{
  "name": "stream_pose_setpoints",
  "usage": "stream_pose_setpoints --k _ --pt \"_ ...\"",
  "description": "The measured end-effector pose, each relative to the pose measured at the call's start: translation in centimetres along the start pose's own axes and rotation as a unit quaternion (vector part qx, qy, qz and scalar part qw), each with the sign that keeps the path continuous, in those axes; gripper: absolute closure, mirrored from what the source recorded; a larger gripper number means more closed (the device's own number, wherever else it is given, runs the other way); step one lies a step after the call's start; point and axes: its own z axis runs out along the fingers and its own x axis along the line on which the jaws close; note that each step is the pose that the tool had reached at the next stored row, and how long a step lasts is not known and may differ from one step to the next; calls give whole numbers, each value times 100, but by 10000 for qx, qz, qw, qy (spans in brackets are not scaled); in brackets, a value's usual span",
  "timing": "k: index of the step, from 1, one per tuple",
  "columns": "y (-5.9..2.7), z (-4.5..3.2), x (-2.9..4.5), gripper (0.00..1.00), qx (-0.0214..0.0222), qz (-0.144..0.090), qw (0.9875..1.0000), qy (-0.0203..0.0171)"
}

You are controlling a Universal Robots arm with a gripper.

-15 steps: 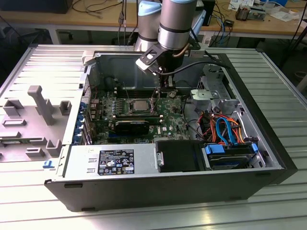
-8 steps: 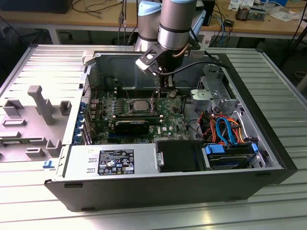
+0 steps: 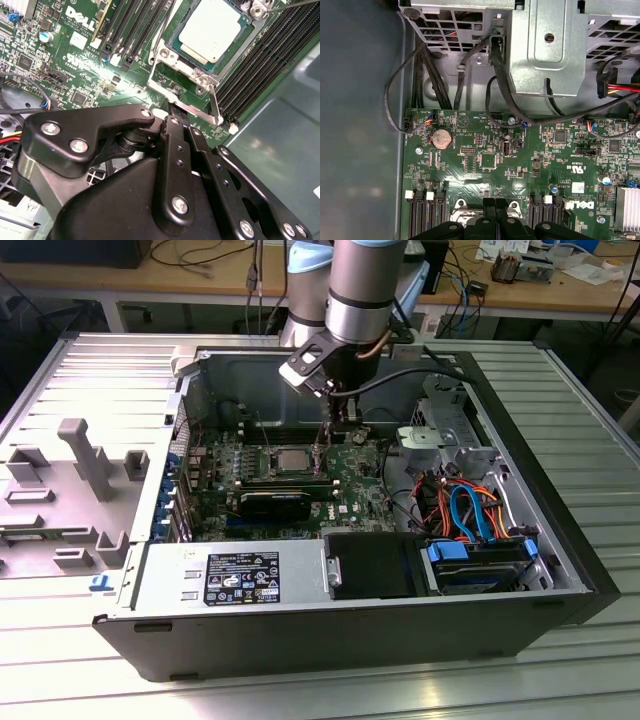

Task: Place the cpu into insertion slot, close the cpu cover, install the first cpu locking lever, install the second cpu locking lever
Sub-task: 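Close the cpu cover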

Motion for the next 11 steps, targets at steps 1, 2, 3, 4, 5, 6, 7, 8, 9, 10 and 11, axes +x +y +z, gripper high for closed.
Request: stream_pose_setpoints --k 1,2,3,4,5,6,7,8,9,10,11 --pt "-4 0 0 89 0 0 10000 0" --pt "-12 1 1 89 0 0 10000 0" --pt "-18 1 1 89 0 0 10000 0" --pt "-24 1 1 89 0 0 10000 0" --pt "-32 2 2 89 0 0 10000 0" --pt "-37 2 2 89 0 0 10000 0" --pt "-44 2 2 89 0 0 10000 0" --pt "-49 2 2 89 0 0 10000 0" --pt "-57 3 3 89 0 0 10000 0" --pt "-63 3 3 89 0 0 10000 0" --pt "-70 4 3 89 0 0 10000 0"
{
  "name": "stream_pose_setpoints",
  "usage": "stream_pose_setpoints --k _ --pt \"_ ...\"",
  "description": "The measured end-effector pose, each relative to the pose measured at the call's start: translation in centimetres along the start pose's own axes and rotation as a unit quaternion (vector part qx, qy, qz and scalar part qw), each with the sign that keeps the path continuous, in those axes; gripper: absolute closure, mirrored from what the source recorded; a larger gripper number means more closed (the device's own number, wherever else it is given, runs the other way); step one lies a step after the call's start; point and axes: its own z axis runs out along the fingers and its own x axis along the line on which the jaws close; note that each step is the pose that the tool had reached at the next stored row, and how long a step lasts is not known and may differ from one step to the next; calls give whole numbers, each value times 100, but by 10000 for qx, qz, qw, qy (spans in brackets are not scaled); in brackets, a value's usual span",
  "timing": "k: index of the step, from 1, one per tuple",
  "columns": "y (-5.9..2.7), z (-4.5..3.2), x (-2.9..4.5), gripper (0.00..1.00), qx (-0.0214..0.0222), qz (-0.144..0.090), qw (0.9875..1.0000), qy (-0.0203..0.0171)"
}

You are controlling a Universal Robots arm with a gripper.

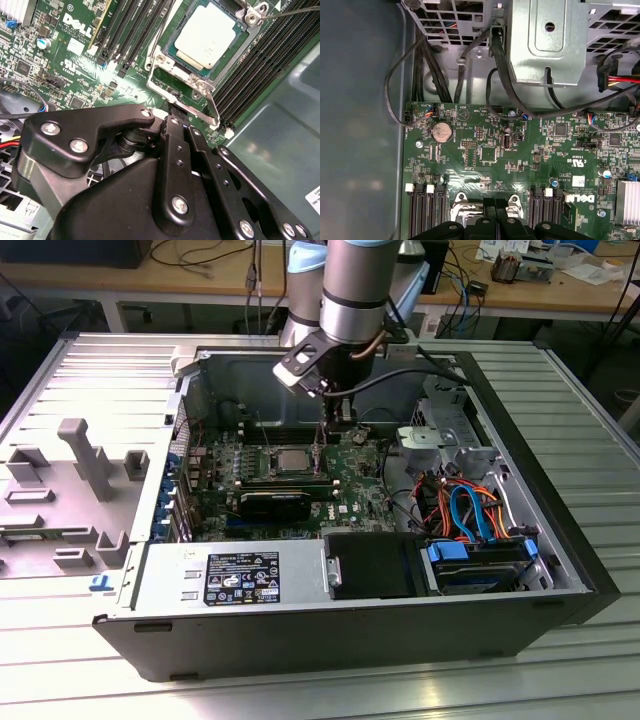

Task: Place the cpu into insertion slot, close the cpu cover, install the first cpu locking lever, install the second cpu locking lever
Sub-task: 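Close the cpu cover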

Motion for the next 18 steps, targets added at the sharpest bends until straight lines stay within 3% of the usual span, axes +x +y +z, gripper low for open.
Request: stream_pose_setpoints --k 18 --pt "-167 16 8 89 -1 0 10000 1"
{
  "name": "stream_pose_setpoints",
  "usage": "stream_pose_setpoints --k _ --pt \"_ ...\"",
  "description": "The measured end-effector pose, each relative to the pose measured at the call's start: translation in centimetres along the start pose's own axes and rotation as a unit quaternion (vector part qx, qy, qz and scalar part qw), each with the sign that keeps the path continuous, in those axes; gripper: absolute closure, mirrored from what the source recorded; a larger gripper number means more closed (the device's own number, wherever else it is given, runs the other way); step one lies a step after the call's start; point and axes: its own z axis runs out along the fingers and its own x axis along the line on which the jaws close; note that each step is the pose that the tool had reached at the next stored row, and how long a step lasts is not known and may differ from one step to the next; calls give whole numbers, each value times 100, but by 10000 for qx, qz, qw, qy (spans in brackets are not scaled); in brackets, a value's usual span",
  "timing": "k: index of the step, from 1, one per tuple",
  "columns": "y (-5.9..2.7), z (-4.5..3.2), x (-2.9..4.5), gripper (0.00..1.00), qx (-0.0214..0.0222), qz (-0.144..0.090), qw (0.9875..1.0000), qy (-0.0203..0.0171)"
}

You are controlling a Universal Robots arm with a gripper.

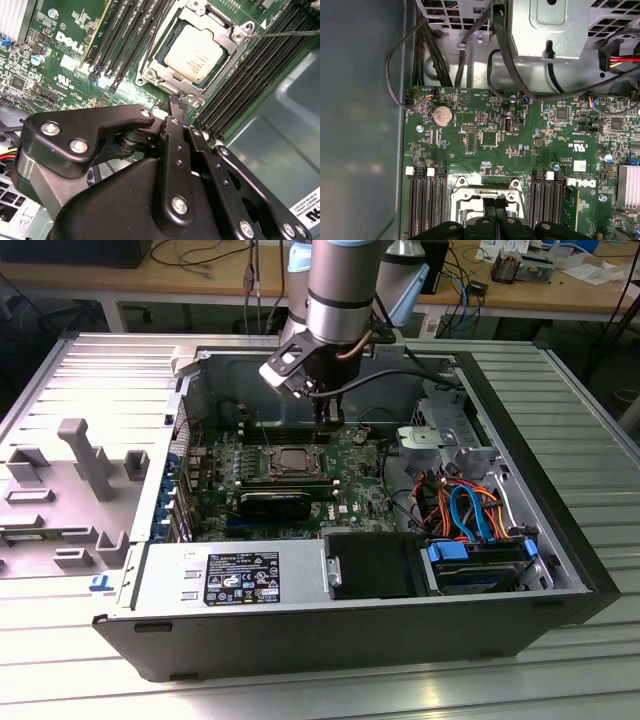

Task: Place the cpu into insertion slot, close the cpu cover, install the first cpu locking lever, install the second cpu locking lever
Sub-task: 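Close the cpu cover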

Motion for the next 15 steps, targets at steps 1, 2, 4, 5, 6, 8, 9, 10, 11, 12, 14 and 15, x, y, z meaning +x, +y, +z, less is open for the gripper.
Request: stream_pose_setpoints --k 1,2,4,5,6,8,9,10,11,12,14,15 --pt "-10 2 0 89 0 0 10000 0" --pt "-23 5 1 89 1 0 10000 -1" --pt "-44 10 2 89 0 0 10000 0" --pt "-59 13 2 89 1 0 10000 0" --pt "-79 16 3 89 1 0 10000 -1" --pt "-131 23 6 89 0 -1 10000 0" --pt "-193 32 10 89 0 0 10000 0" --pt "-255 40 13 89 0 0 10000 1" --pt "-313 46 15 89 0 0 10000 -1" --pt "-383 60 19 89 0 0 10000 0" --pt "-409 67 21 89 1 1 10000 0" --pt "-409 67 21 89 1 0 10000 0"
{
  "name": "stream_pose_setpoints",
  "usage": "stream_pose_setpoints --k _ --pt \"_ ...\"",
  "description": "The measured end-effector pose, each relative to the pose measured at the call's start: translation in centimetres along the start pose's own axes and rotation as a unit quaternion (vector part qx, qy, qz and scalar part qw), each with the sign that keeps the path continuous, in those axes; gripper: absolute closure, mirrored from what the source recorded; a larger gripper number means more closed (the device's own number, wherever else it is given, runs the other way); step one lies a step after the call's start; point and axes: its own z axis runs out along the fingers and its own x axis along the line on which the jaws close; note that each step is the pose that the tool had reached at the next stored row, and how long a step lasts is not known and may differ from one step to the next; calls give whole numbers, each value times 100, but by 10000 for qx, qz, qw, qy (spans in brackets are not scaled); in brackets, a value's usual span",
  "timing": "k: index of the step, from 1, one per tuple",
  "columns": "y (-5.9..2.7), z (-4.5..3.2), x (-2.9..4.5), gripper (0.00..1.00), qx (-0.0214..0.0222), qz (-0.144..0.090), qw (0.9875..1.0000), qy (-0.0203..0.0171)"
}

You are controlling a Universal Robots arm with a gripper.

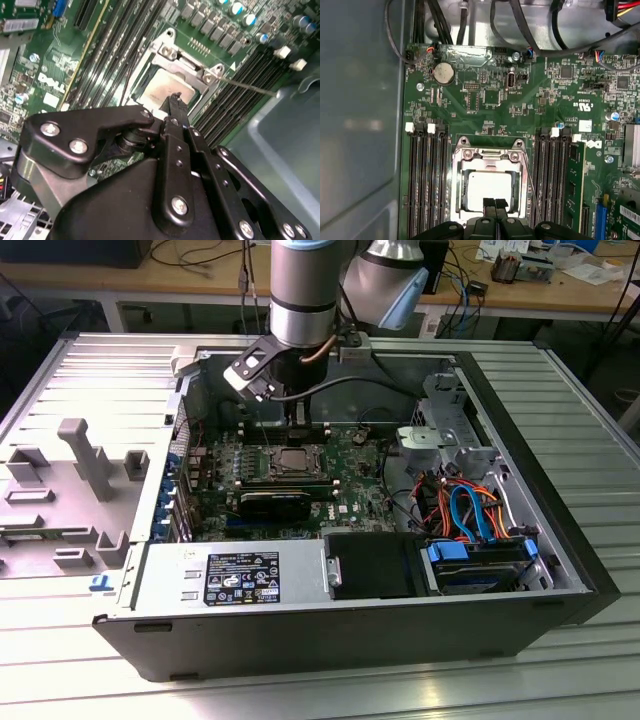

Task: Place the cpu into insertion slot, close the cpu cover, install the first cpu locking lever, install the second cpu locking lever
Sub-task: 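Close the cpu cover, then install the first cpu locking lever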

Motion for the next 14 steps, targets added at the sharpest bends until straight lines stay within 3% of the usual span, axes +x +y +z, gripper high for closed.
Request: stream_pose_setpoints --k 14 --pt "-2 -23 0 89 0 -2 10000 0"
